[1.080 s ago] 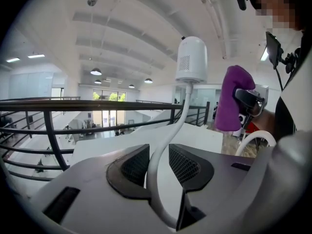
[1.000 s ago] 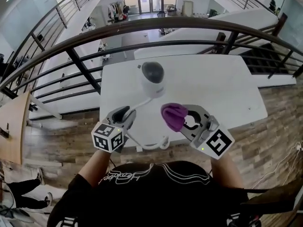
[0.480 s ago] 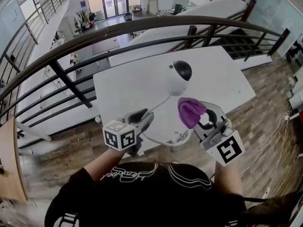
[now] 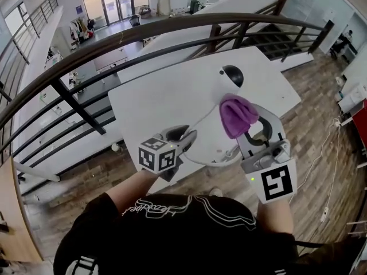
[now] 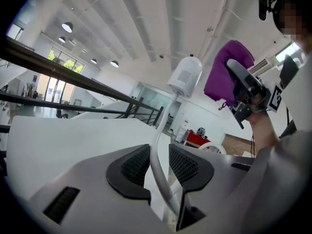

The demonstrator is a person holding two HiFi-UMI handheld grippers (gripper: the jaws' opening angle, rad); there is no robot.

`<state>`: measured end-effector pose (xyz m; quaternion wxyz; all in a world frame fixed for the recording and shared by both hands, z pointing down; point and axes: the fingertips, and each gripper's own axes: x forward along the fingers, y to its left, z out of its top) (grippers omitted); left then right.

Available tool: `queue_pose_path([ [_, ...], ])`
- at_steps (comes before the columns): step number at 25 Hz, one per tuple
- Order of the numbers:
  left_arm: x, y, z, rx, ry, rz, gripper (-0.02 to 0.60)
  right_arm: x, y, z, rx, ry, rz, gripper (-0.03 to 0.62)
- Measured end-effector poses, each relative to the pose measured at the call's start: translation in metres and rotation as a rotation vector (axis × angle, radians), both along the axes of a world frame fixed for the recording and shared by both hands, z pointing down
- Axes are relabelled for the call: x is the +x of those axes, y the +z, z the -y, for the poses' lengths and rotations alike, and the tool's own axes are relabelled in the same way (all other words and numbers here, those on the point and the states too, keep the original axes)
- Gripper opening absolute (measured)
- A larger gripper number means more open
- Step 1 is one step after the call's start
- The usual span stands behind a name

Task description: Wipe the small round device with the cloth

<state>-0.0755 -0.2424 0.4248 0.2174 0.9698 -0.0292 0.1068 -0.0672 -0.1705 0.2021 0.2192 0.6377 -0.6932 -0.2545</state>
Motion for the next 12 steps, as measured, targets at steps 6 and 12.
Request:
queue_pose_path([
  [6, 0.001, 0.001, -0.001, 0.010, 0.051, -0.004, 0.129, -0.001, -0.024, 0.021, 0.062, 0.131, -0.079, 0.061],
  [12, -0.004, 0.002, -0.002, 0.002, 0.083, -0.016, 0.129, -0.001, -0.020, 0.043, 0.045, 0.250, -0.201, 0.061],
])
